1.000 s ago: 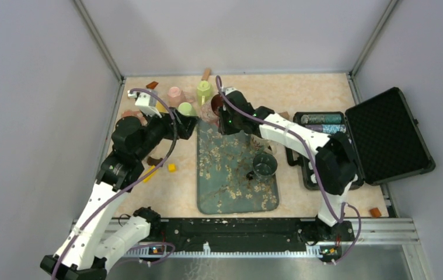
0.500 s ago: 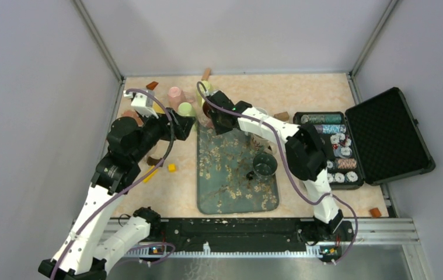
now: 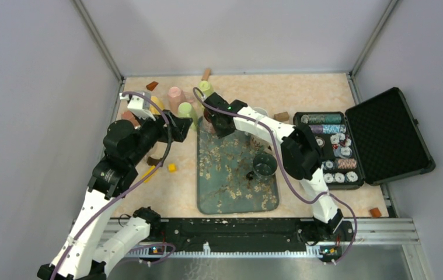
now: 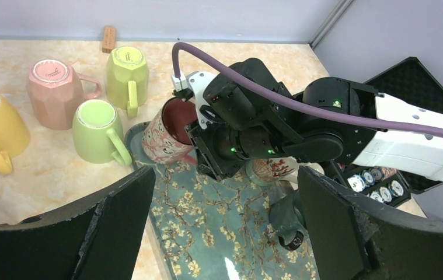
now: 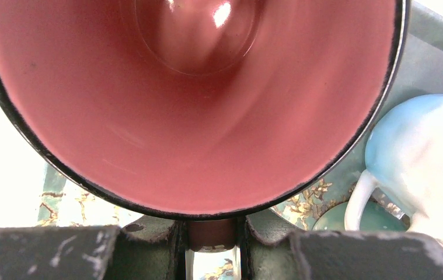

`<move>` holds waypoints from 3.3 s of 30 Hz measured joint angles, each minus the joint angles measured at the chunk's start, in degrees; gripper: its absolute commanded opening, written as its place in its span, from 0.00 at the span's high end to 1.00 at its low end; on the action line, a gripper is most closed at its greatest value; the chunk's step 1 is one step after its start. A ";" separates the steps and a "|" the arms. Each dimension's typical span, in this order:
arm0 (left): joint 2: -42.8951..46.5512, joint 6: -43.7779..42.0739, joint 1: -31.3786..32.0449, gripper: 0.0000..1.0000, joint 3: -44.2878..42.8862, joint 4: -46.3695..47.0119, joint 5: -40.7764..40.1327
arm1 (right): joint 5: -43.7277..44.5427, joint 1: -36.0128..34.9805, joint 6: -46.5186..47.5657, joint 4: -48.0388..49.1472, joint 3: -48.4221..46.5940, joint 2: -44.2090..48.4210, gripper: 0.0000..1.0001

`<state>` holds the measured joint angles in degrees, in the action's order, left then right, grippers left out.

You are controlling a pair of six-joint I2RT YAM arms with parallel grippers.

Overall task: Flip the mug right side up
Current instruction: Place the cup on the tray, then turn over the cup at the center of the board.

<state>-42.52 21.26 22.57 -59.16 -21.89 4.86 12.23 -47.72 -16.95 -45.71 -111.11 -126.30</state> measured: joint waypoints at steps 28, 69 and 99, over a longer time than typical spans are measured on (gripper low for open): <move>0.04 0.04 0.00 0.02 0.68 -0.15 0.17 | 0.50 -1.25 -0.17 0.44 -4.15 -1.81 0.68; -7.17 9.70 -8.26 0.02 14.29 -8.92 -34.93 | -12.98 1.53 -5.27 24.06 32.44 37.42 0.04; -33.57 7.32 -19.87 0.03 11.85 4.63 -10.38 | -16.20 1.53 -8.26 29.94 46.27 54.31 0.02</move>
<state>-76.09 28.58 2.70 -47.31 -17.26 -5.52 -3.97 -46.19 -25.21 -15.77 -64.84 -71.99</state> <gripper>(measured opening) 0.984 0.976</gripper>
